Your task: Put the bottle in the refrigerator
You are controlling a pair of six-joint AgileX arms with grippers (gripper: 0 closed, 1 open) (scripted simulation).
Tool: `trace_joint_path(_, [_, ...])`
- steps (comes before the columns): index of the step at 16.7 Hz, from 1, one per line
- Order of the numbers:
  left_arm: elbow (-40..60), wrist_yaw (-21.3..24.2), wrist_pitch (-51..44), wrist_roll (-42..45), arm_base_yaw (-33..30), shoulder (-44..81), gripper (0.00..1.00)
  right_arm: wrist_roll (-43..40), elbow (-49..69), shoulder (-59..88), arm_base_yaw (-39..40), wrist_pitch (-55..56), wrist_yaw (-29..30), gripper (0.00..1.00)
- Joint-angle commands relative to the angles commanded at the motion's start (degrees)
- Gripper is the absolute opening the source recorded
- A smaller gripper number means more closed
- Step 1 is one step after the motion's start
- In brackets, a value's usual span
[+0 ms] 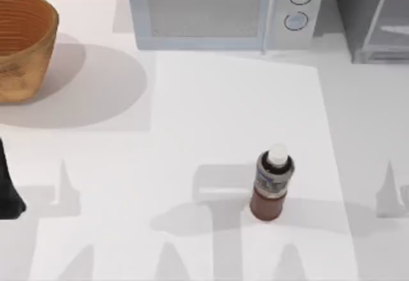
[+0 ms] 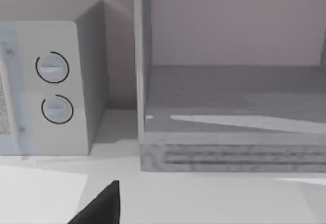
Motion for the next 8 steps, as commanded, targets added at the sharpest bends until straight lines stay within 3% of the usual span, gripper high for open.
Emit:
trace_joint_path(4, [0.0, 0.0, 0.0, 0.0, 0.0, 0.0, 1.0, 0.01, 0.1, 1.87, 1.03, 1.84, -0.26, 1.0])
trace_joint_path(8, [0.0, 0.0, 0.0, 0.0, 0.0, 0.0, 1.0, 0.06, 0.38, 12.81, 5.97, 12.61, -1.17, 1.0])
